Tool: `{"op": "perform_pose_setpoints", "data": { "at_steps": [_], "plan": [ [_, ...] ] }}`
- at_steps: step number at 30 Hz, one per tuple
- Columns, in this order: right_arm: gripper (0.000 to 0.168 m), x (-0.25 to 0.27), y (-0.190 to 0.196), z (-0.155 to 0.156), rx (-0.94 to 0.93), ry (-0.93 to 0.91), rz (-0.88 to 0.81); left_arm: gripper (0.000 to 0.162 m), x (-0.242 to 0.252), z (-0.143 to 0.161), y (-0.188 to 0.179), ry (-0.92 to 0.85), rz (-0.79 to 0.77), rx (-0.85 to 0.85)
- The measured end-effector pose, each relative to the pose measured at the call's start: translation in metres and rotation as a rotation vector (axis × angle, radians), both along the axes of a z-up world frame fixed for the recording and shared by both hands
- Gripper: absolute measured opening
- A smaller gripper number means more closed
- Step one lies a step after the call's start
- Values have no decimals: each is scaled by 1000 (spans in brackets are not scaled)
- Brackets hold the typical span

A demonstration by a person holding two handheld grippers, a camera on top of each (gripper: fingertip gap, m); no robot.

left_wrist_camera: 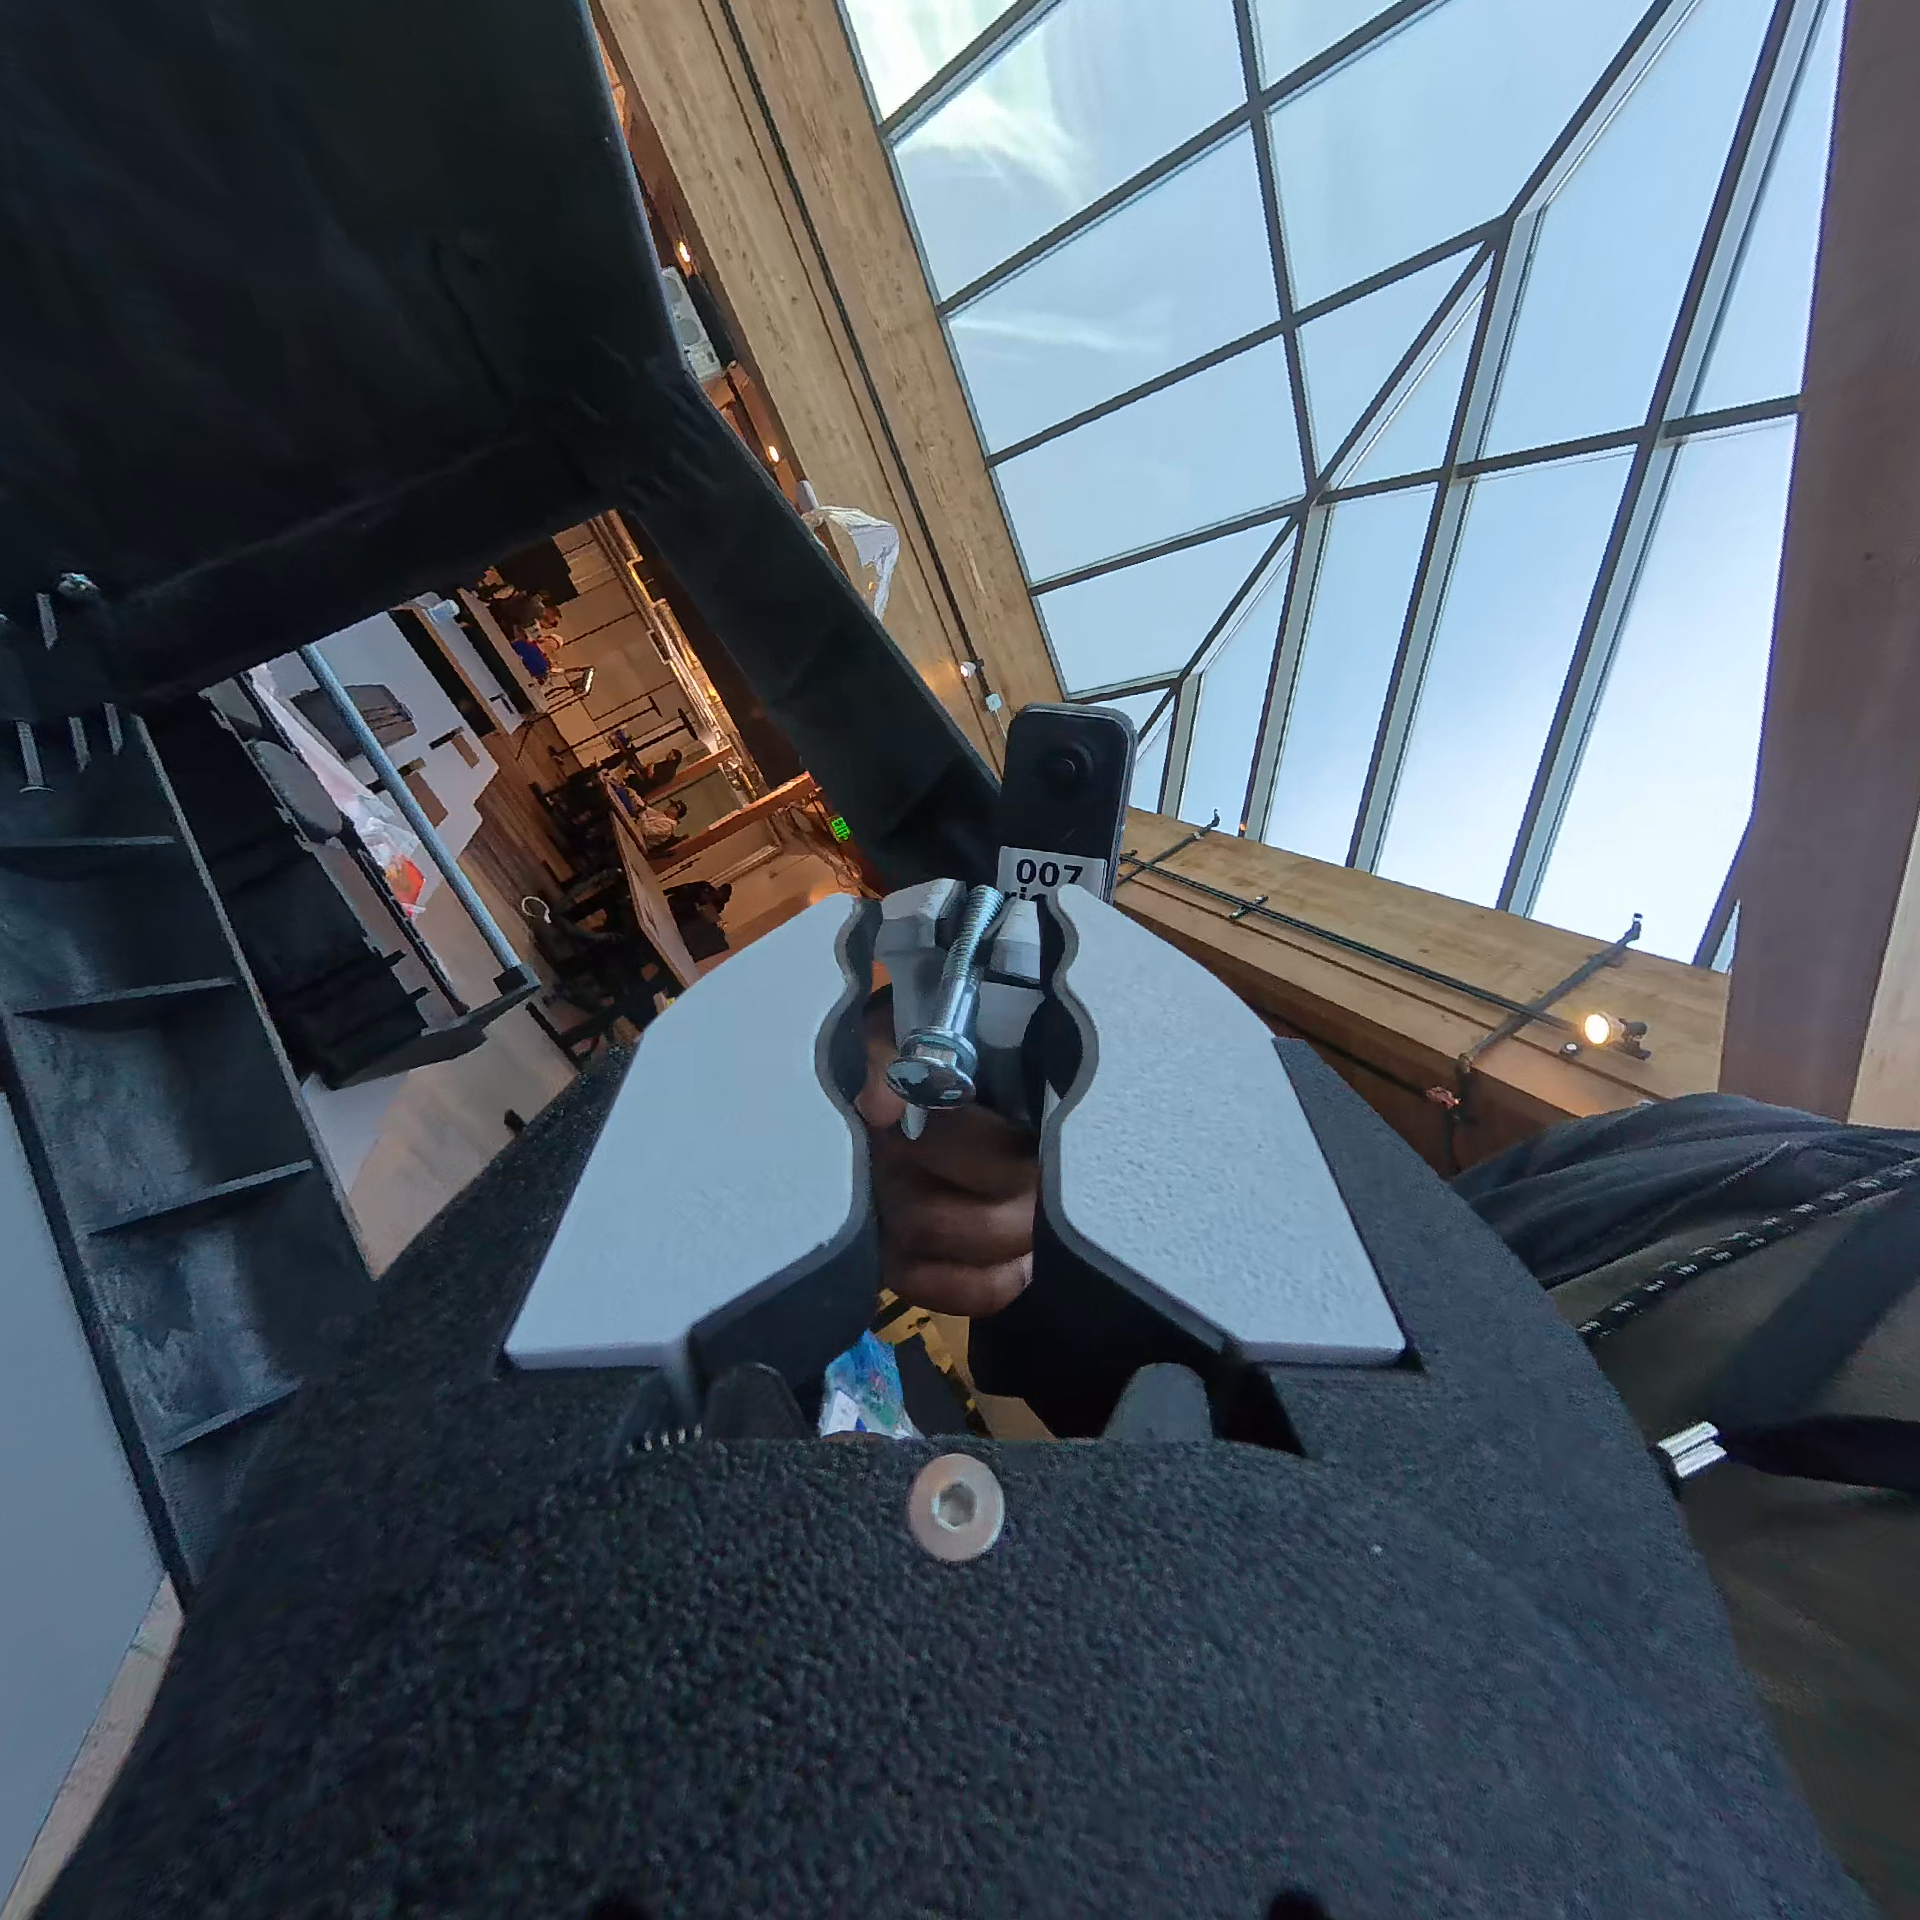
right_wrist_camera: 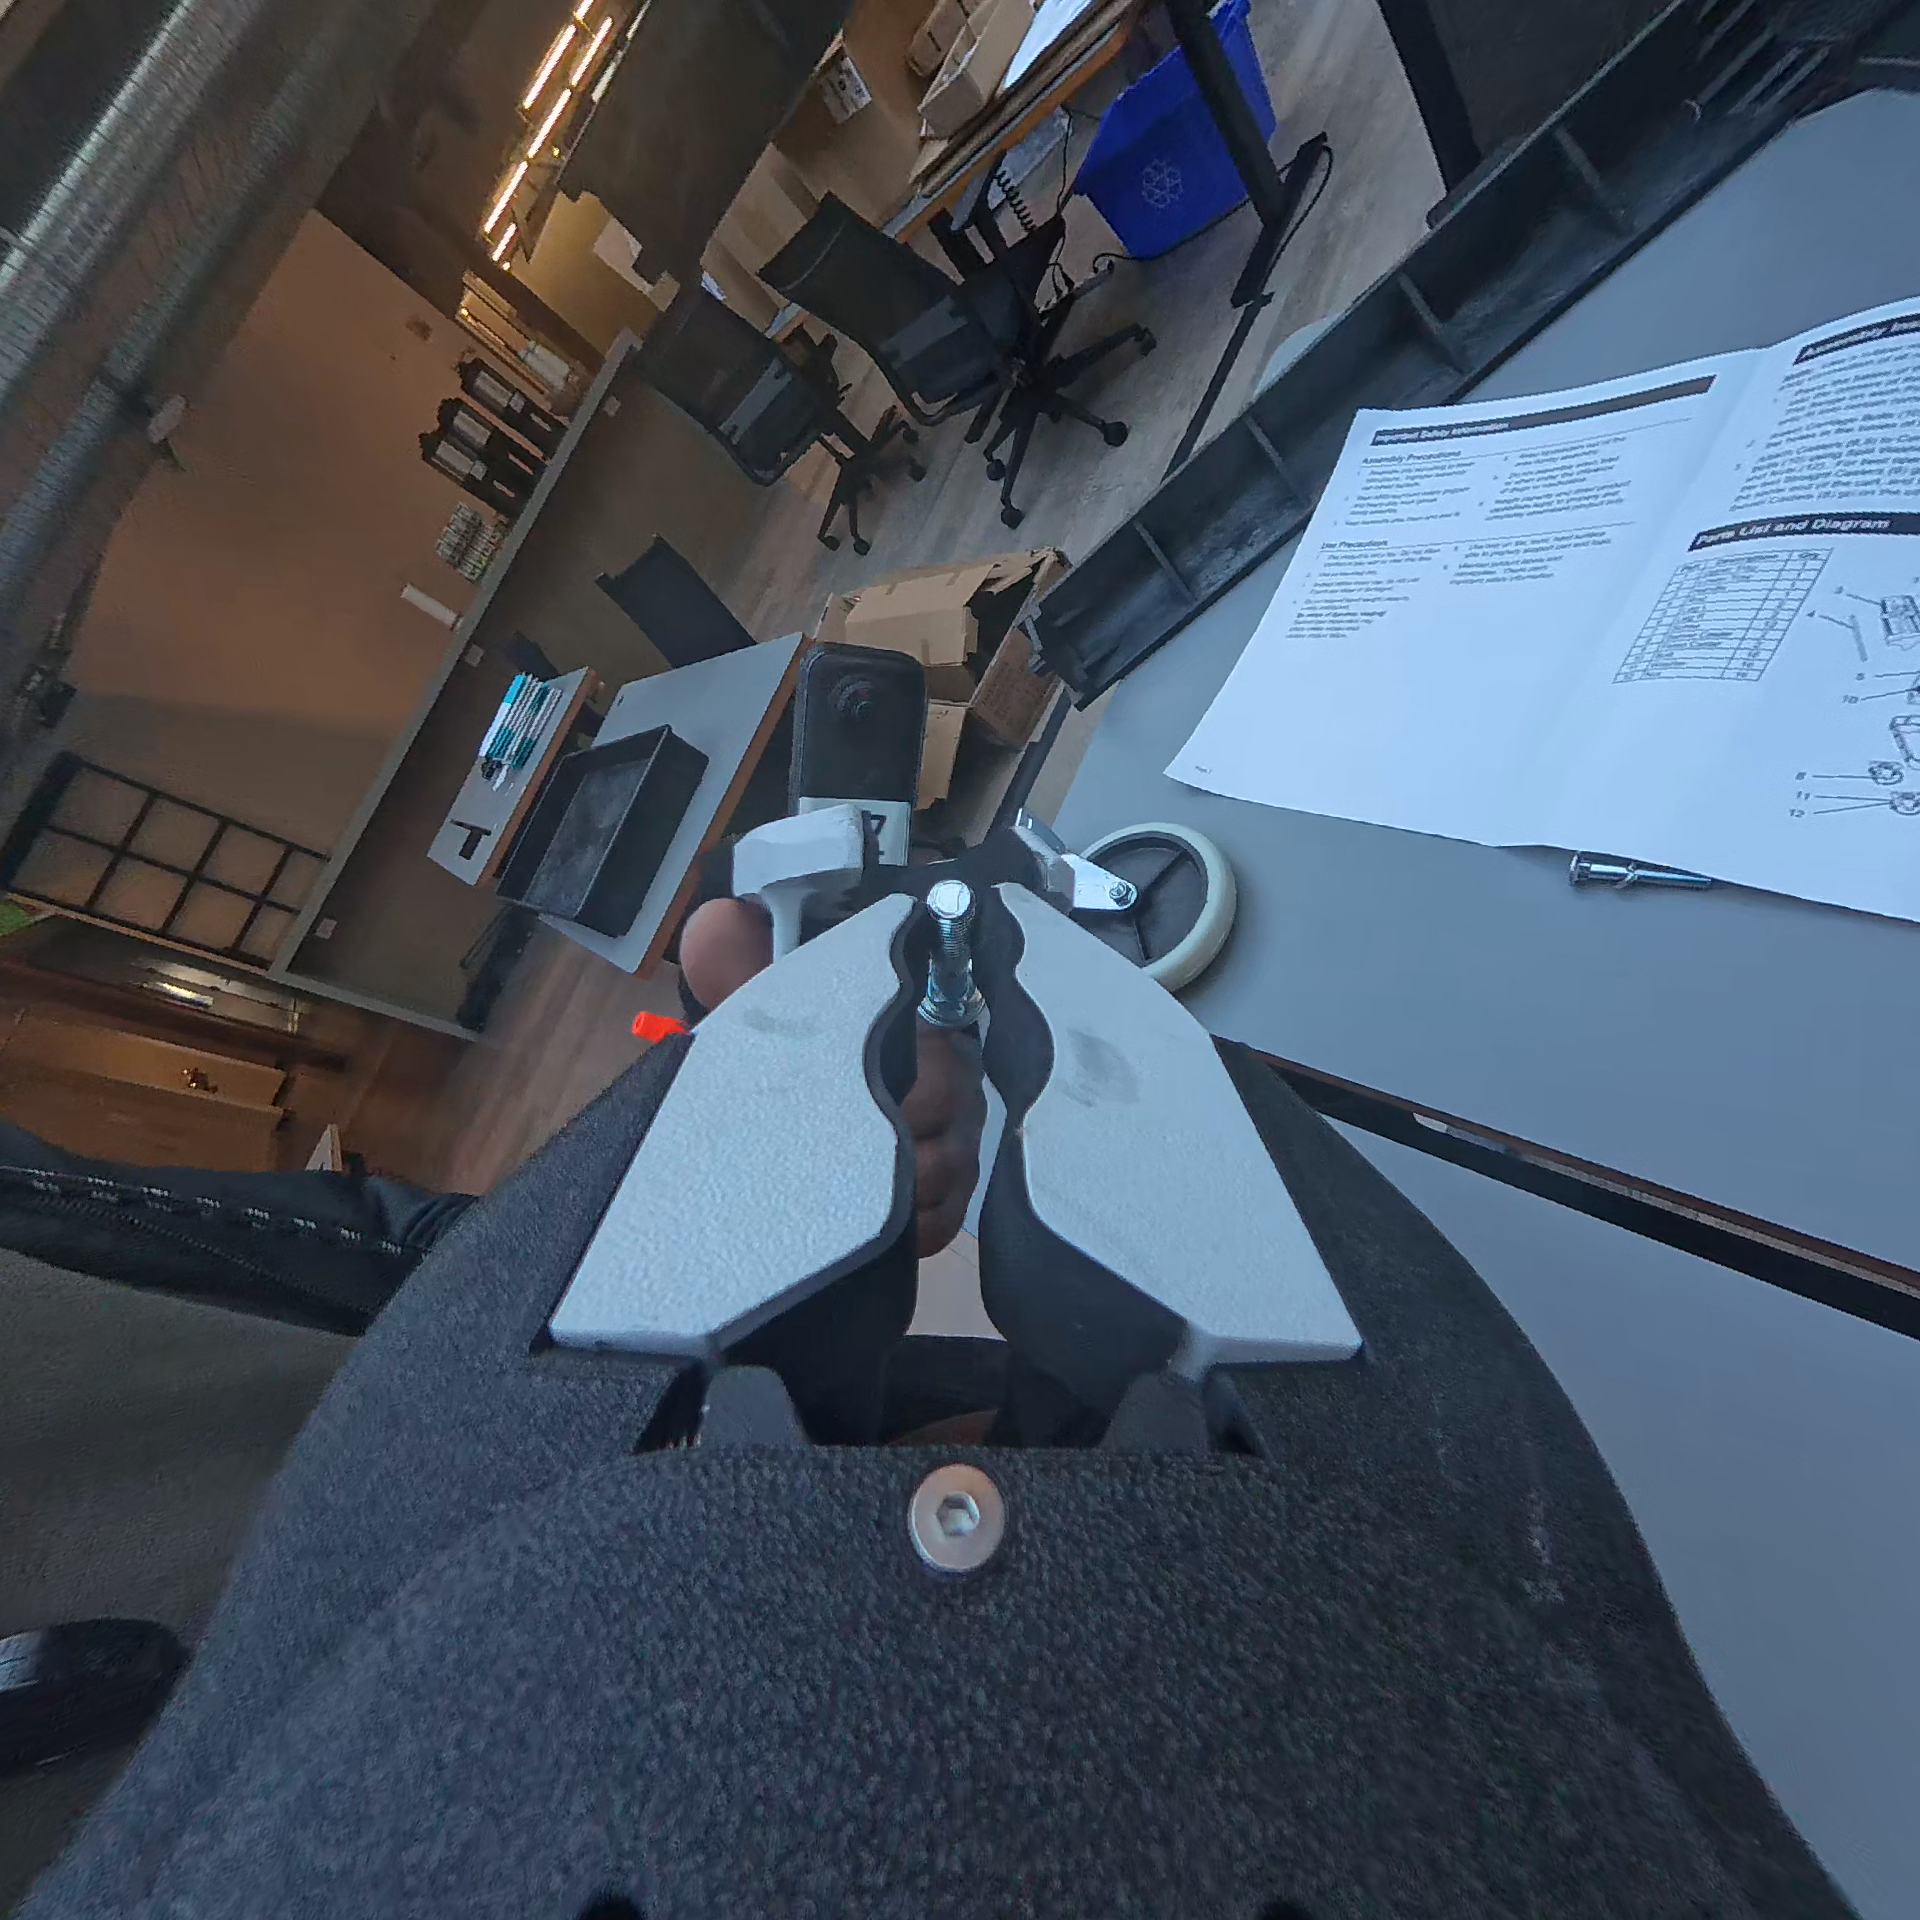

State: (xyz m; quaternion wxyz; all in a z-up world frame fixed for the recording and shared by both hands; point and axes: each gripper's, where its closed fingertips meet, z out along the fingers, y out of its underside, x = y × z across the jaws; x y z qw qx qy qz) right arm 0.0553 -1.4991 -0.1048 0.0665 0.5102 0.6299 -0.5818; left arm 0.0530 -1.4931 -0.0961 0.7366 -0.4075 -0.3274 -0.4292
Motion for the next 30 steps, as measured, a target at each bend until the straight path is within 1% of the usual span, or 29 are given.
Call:
{"op": "perform_pose_setpoints", "data": {
  "at_steps": [6,30],
  "plan": [
    [11,2,-2,-2,-11,-5,0,24,6,0,2,-1,-36,22],
    [11,3,0,-6,-27,-21,-10,23,5,-6,-1,-22,-34,47]
  ]
}}
